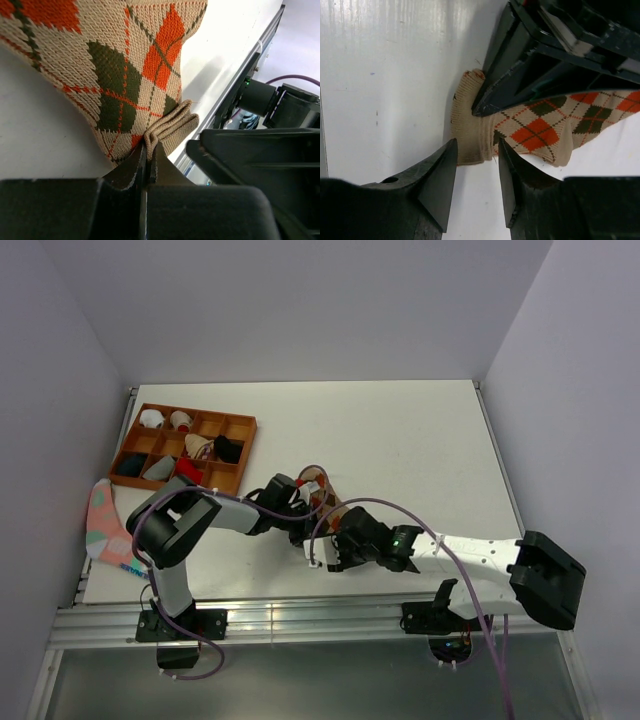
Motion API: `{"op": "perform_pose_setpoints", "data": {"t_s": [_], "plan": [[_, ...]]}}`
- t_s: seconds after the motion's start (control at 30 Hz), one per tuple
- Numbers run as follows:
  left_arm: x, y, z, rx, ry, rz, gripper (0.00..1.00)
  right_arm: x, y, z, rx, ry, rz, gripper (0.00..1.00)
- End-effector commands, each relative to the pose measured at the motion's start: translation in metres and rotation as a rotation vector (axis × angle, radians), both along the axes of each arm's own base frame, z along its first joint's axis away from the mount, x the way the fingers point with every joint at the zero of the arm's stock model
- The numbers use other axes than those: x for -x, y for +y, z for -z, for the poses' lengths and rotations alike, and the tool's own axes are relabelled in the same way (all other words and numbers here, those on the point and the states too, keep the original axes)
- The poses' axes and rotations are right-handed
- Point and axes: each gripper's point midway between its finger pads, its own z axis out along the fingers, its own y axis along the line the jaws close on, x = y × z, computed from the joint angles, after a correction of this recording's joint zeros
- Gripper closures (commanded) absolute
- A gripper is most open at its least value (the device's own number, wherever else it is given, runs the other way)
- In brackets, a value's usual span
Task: Roll the socks
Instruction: Roll the sock at the center of the board.
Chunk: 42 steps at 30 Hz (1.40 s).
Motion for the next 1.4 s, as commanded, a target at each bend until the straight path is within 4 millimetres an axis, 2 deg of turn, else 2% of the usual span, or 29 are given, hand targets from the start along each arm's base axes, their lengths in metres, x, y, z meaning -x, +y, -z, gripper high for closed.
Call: {"op": "perform_pose_setpoints", "data": {"t_s": [0.0, 0.4, 0.6, 0.77, 0.97, 1.13, 1.23, 1.37], "plan": [[0.039, 0.048, 0.064, -0.27, 0.14, -0.006, 1.0, -0.005, 0.009, 0.0, -0.001, -0.06, -0.015, 0.55], [0.039, 0.052, 0.067, -0.288, 0.142, 0.0, 1.0, 0.01, 0.01, 0.01, 0.056, -0.04, -0.047, 0.57], [0.038, 0.05, 0.068, -0.286, 0.147, 0.006, 1.0, 0.012, 0.007, 0.013, 0.07, -0.035, -0.045, 0.57], [0.038, 0.051, 0.067, -0.294, 0.144, 0.006, 1.0, 0.015, 0.003, 0.023, 0.099, -0.011, -0.042, 0.57], [0.039, 0.051, 0.07, -0.297, 0.153, 0.006, 1.0, 0.016, 0.002, 0.02, 0.098, -0.009, -0.044, 0.57], [0.041, 0.05, 0.069, -0.289, 0.159, 0.012, 1.0, 0.017, 0.001, 0.031, 0.124, 0.01, -0.044, 0.57], [0.039, 0.05, 0.067, -0.284, 0.153, 0.007, 1.0, 0.017, 0.004, 0.032, 0.126, 0.022, -0.042, 0.61], [0.041, 0.047, 0.065, -0.256, 0.18, -0.021, 1.0, 0.016, 0.007, 0.028, 0.109, 0.027, -0.034, 0.75]]}}
